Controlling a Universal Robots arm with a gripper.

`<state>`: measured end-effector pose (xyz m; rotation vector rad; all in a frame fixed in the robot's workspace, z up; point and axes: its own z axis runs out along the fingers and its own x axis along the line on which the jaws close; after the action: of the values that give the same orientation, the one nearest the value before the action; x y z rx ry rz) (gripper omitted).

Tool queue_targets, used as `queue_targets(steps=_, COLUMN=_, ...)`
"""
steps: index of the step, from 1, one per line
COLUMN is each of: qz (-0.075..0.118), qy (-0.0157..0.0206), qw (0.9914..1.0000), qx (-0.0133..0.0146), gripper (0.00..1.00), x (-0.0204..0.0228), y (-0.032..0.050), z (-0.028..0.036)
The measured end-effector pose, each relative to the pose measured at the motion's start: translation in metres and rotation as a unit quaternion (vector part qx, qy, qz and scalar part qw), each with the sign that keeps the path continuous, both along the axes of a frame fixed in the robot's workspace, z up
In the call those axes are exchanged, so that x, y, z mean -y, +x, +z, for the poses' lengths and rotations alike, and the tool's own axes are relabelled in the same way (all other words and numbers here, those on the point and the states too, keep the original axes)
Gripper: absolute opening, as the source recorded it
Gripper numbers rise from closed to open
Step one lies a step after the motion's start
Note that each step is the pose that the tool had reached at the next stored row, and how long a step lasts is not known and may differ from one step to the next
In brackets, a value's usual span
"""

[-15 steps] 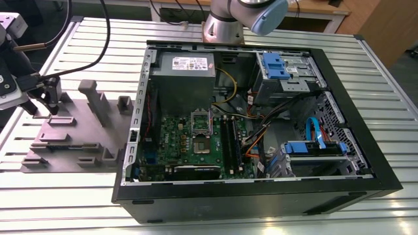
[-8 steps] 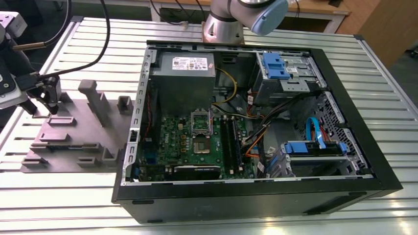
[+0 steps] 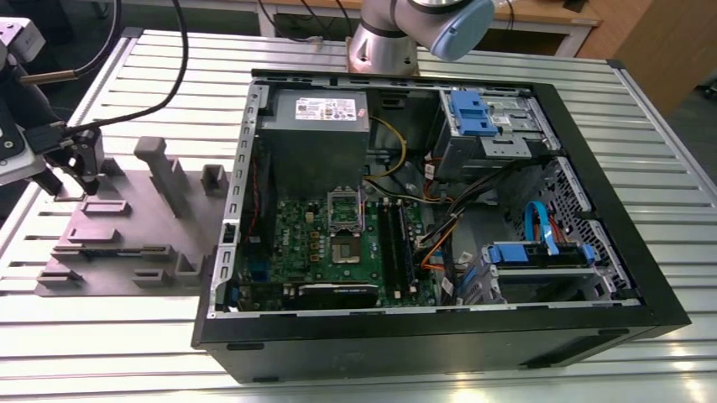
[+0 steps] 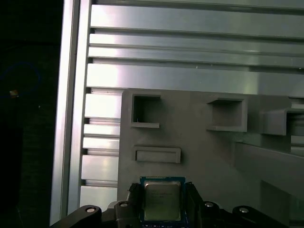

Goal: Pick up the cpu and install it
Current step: 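Pick up the cpu and move it towards the insertion slot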

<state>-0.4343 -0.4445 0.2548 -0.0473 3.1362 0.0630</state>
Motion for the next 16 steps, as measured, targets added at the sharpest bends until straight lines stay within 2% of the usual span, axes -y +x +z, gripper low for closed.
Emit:
queue_targets(steps=5, qz=0.0, qy=0.0, qw=1.0, qx=-0.0018, gripper=0.47, x=0.0, y=0.0, z=0.0067)
queue_targets(steps=16, qz=0.0, qy=0.0, qw=0.99999, qx=-0.0046, gripper=0.47, x=0.0, y=0.0, z=0.0287)
